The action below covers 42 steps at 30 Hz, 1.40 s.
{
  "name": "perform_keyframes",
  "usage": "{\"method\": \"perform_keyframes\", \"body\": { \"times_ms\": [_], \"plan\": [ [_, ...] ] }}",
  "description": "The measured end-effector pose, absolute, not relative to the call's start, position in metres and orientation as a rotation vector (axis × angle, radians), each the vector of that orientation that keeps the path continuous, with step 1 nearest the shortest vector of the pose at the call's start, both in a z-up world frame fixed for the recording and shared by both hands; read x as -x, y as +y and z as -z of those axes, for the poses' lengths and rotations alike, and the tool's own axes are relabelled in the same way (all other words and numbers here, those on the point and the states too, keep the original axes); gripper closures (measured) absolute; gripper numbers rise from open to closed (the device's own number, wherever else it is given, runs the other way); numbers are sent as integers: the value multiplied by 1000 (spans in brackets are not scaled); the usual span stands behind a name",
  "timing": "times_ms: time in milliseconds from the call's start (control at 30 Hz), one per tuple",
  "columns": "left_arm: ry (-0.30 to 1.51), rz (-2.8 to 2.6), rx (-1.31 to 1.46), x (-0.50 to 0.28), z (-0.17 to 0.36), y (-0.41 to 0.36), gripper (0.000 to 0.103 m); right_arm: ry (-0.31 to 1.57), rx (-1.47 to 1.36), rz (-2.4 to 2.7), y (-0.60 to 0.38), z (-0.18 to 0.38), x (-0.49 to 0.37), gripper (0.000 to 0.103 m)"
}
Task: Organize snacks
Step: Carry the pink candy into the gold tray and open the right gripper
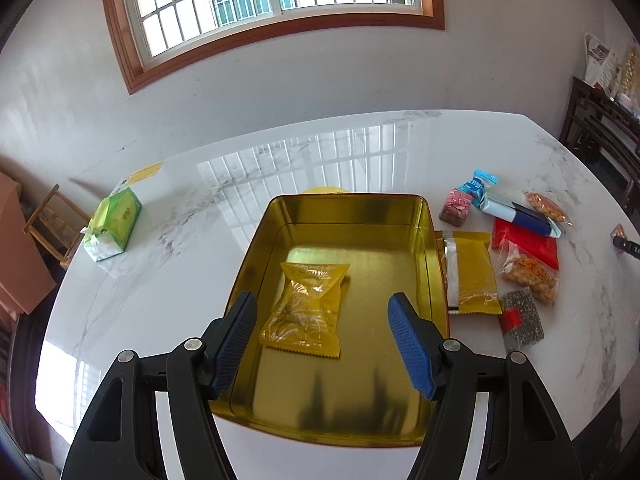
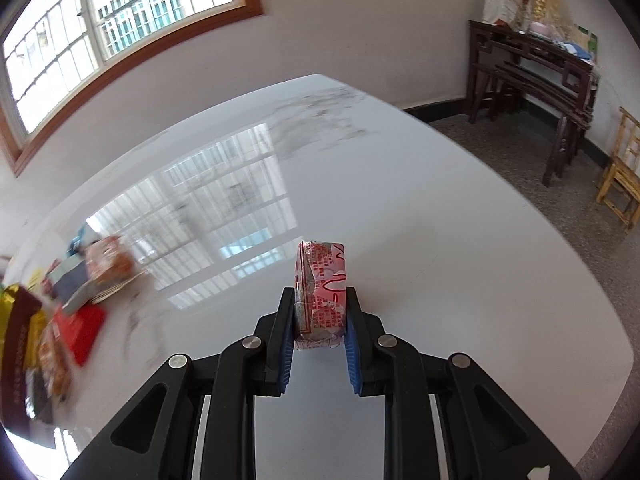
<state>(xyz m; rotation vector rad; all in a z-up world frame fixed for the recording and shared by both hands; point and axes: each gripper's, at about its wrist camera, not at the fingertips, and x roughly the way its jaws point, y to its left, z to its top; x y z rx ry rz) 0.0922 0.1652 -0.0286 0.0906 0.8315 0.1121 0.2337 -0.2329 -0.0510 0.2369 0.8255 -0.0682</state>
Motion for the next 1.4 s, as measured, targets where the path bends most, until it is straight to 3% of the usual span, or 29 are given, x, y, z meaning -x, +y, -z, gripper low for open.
{"method": "perform_keyframes", "body": {
  "times_ms": [633,1100,1400],
  "plan": [
    [841,-139,-32,-67,36,192,34,713,-142,-455,-32,-49,-203,83],
    [849,-159,2,-47,41,219,34,802,-33,-692,111,-46,-225,83],
    [841,-195,-41,-42,38,224,34,905,84,-684,179,-10,-273,83]
  ]
}}
